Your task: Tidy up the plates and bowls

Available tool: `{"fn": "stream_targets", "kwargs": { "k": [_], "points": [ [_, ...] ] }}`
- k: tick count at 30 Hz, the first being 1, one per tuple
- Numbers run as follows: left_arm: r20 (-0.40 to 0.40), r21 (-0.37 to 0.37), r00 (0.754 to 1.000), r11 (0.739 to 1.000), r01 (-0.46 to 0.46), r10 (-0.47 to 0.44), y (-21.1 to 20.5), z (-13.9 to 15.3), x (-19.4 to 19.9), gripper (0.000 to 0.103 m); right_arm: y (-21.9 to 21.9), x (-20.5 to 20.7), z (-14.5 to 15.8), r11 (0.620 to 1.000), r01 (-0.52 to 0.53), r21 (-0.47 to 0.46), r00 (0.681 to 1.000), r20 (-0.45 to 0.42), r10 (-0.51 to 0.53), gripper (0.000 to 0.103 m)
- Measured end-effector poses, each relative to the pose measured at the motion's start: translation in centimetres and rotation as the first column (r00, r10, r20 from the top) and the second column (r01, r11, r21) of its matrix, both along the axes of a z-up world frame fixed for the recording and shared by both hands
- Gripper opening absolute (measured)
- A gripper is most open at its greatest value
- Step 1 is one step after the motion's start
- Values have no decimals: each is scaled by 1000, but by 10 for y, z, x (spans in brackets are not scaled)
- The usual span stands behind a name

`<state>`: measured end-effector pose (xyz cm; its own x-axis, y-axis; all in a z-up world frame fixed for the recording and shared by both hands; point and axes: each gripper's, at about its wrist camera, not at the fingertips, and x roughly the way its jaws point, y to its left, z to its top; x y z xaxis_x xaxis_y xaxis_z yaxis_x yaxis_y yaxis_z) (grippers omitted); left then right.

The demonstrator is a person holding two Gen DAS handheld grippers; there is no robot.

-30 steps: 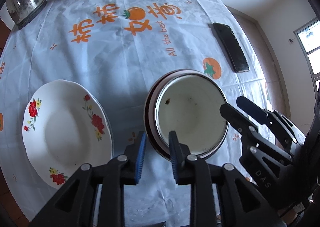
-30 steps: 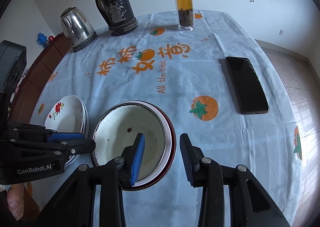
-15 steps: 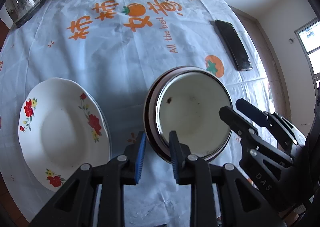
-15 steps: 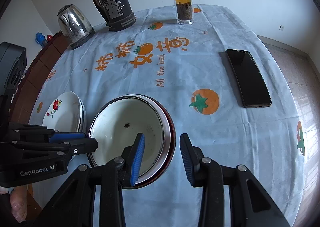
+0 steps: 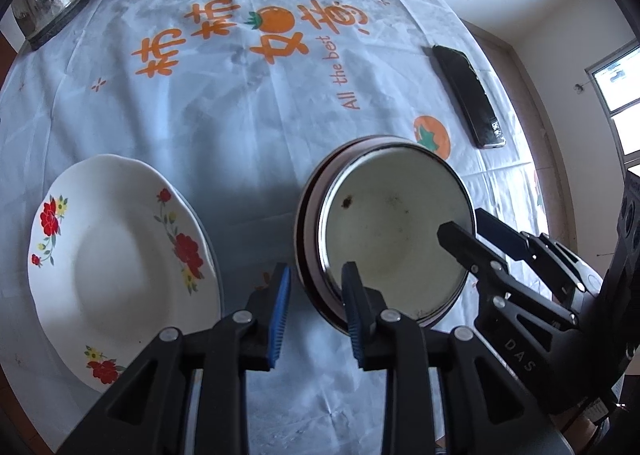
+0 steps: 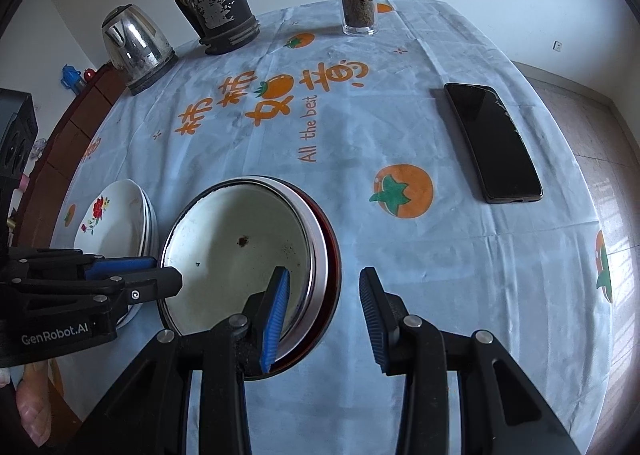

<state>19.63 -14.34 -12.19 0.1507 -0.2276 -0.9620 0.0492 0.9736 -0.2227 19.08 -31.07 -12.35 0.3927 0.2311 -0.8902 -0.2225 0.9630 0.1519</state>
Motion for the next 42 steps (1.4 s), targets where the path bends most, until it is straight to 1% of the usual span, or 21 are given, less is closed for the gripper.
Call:
{"fn": "stream_targets", "kwargs": {
  "k": [3, 4, 5, 8, 11, 17, 26, 42],
  "points": [
    [3, 9, 1000, 1000, 13, -13, -4, -1, -1, 28, 0, 0, -5, 1000, -2, 5, 1000, -15, 2, 39],
    [6, 10, 1000, 1000, 17, -17, -5, -1, -1, 27, 0, -1, -6, 1000, -3, 10, 1000, -17, 3, 36],
    [9, 12, 1000, 1000, 17, -17, -5, -1, -2, 26, 1, -1, -6, 1000, -7, 16, 1000, -18, 7, 31],
    [12, 23, 1000, 999, 22, -22, -7, -1, -2, 25, 3, -1, -6, 1000, -12, 12, 1000, -18, 12, 31],
    [7, 38, 1000, 999, 29, -29, -10, -1, -3, 25, 1, -1, -5, 1000, 0, 28, 1000, -20, 0, 29],
    [7, 45, 1000, 999, 29, -30, -10, 4, -7, 25, 2, -3, -1, 1000, 5, 24, 1000, -16, -4, 29],
    [15, 50, 1000, 999, 17, -18, -5, 19, -14, 25, 9, -7, 12, 1000, -21, 12, 1000, -9, 21, 29],
    [49, 33, 999, 999, -20, 18, 20, 41, -32, 25, 31, -18, 35, 998, -59, 1, 998, 26, 59, 29]
  ]
}}
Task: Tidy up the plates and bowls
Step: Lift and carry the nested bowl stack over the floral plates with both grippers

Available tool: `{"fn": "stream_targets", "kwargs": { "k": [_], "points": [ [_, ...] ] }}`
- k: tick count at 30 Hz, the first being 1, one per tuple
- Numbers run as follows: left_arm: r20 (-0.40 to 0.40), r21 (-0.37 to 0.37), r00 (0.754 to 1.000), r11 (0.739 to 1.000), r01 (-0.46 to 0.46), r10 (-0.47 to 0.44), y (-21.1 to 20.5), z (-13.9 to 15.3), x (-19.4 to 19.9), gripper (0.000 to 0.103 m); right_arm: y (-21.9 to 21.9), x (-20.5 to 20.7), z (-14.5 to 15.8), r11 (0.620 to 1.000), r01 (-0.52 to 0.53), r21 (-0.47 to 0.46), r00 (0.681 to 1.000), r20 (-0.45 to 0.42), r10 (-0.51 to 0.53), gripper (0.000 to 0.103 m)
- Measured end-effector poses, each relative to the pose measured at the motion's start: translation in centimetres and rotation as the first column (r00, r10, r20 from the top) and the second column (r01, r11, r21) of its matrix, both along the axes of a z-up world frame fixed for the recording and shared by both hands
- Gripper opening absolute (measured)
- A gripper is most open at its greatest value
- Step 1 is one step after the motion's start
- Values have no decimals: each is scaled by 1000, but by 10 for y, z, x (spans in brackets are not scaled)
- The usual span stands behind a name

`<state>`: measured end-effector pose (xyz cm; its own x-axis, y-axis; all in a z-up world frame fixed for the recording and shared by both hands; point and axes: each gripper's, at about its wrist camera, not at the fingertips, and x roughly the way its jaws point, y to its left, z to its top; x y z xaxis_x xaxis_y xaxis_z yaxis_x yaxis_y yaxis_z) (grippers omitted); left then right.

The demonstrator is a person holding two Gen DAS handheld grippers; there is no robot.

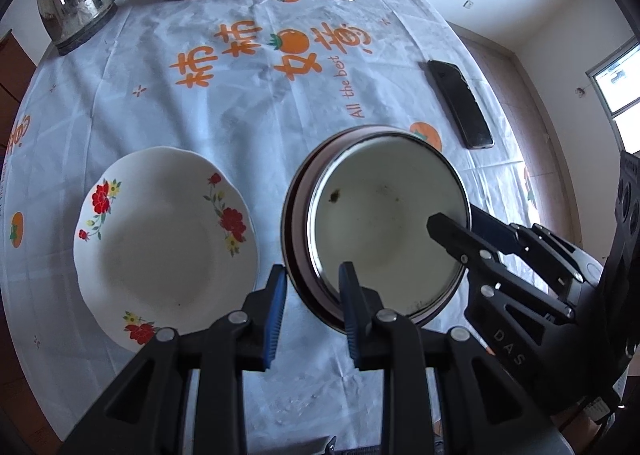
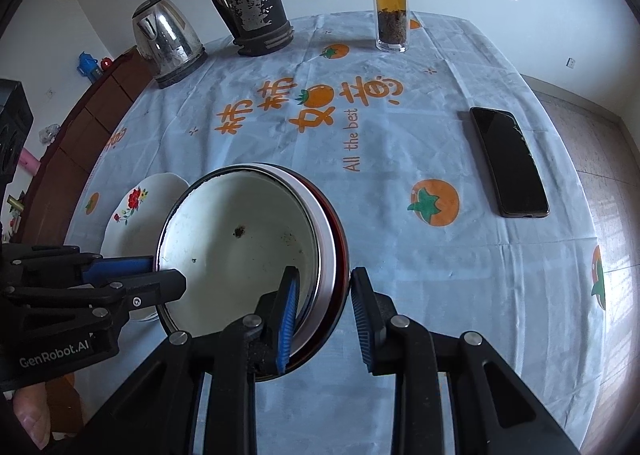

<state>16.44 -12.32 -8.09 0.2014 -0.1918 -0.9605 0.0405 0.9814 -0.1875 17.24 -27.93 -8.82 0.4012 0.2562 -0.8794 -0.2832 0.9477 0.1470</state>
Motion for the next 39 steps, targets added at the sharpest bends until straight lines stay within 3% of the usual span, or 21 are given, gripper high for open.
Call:
{"fn": "stream_targets", "kwargs": {
  "k": [39],
  "points": [
    [34, -9, 989, 990, -141, 142, 93, 18, -25, 25, 97, -10, 16, 989, -146, -13, 989, 32, 147, 29]
  ]
}}
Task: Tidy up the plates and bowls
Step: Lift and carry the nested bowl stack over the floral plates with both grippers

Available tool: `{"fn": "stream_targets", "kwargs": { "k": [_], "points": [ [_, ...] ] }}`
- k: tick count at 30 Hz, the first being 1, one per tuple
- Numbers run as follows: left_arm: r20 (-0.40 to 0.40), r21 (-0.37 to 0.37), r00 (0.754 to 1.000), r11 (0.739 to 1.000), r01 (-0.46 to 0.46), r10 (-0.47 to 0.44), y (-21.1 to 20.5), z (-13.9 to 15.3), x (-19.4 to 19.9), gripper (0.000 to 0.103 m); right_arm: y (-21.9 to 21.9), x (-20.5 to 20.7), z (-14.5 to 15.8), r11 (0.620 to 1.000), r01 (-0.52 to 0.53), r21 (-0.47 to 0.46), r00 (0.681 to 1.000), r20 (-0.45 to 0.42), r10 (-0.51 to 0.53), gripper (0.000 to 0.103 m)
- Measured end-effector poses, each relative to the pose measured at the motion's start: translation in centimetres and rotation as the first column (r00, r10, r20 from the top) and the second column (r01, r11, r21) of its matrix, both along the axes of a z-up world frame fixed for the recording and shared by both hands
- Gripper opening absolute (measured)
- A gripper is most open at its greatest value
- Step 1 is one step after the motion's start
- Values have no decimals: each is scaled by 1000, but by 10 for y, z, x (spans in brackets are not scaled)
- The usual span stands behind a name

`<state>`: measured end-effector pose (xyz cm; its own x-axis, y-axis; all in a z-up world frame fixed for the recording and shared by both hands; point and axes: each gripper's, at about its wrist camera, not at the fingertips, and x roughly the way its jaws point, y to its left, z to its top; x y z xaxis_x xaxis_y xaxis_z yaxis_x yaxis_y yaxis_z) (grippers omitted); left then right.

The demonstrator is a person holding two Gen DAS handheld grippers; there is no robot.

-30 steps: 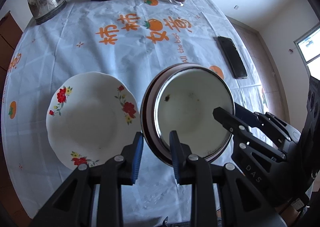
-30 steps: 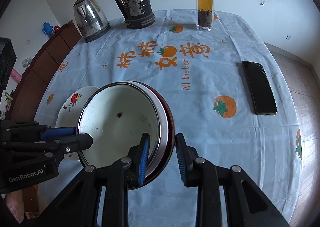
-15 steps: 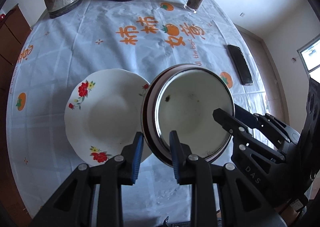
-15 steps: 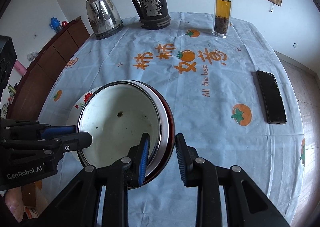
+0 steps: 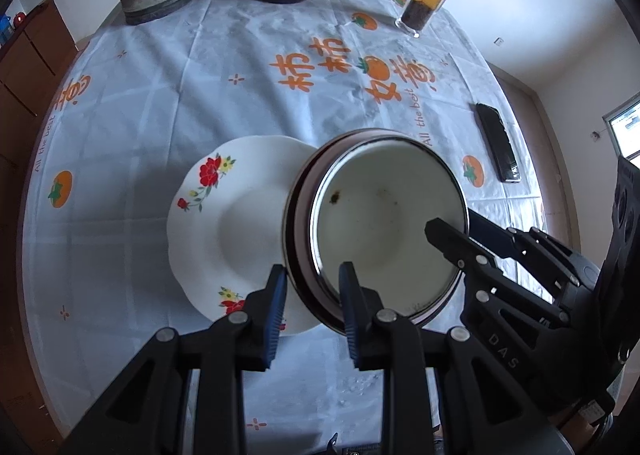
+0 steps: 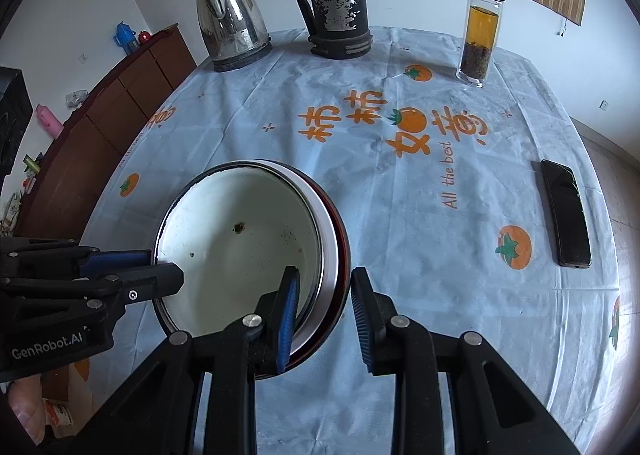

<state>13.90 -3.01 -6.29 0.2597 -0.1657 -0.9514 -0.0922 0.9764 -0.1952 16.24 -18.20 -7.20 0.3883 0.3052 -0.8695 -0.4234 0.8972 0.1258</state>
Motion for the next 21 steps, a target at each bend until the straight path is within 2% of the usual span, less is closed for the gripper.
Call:
{"fn": "stream_targets", "kwargs": {
  "k": [21],
  "points": [
    [-24, -7, 999, 999, -48, 48, 32, -11, -3, 25, 34, 0, -7, 999, -44, -8, 999, -17, 44, 29]
  ]
}}
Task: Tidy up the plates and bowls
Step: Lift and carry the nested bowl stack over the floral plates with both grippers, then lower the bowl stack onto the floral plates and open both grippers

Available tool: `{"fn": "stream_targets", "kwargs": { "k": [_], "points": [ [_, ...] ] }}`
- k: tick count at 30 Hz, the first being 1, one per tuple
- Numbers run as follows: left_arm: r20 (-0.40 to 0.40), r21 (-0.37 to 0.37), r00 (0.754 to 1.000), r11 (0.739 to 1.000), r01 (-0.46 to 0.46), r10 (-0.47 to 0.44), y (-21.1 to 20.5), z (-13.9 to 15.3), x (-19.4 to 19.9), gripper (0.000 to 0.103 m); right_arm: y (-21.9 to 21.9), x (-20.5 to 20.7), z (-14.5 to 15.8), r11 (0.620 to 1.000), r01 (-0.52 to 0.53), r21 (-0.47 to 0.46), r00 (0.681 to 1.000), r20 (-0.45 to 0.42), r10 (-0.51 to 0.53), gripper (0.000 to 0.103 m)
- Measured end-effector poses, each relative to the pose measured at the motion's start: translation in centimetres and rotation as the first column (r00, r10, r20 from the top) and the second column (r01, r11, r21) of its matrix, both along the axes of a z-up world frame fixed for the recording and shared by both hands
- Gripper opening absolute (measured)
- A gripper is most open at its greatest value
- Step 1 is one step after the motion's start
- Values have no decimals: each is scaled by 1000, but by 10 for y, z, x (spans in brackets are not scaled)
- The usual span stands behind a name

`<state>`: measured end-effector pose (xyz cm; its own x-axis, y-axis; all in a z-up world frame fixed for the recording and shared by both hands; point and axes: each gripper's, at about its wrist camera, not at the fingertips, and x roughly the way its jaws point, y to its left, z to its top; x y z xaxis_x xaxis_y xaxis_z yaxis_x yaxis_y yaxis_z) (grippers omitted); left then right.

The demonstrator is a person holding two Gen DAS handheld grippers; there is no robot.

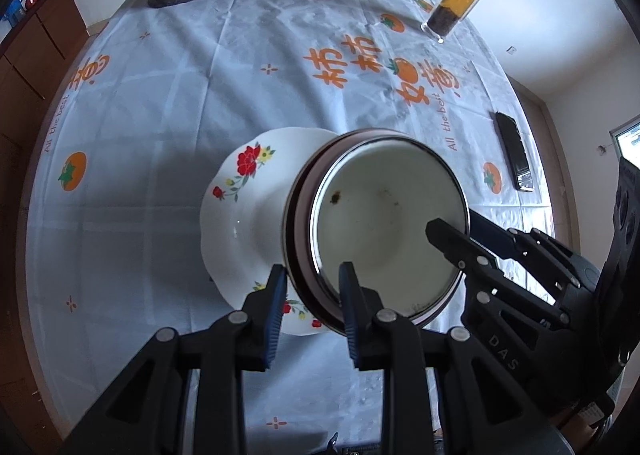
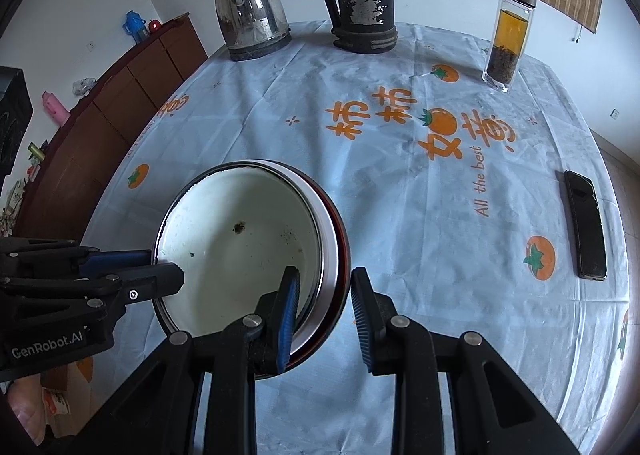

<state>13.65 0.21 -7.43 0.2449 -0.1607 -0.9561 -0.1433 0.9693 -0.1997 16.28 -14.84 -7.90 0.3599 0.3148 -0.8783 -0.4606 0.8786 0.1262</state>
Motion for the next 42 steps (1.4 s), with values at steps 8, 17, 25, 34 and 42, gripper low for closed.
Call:
{"fn": "stream_targets", "kwargs": {
  "k": [8, 17, 25, 34, 42],
  "points": [
    [-11, -4, 1000, 1000, -19, 19, 12, -5, -1, 24, 14, 1, -4, 1000, -22, -7, 1000, -8, 22, 29],
    [-20, -8, 999, 1000, -25, 25, 19, -8, -1, 24, 21, 3, -7, 999, -33, -16, 999, -17, 32, 29],
    [-34, -9, 999, 999, -41, 41, 26, -15, 1, 24, 28, 5, -12, 999, -47, -22, 998, -29, 46, 29],
    [-48, -4, 998, 999, -50, 50, 29, -19, 3, 24, 34, 7, -18, 998, -61, -32, 997, -45, 60, 29],
    [-56, -2, 997, 998, -57, 56, 31, -22, 6, 24, 36, 10, -23, 997, -65, -35, 996, -57, 63, 29]
  ]
}}
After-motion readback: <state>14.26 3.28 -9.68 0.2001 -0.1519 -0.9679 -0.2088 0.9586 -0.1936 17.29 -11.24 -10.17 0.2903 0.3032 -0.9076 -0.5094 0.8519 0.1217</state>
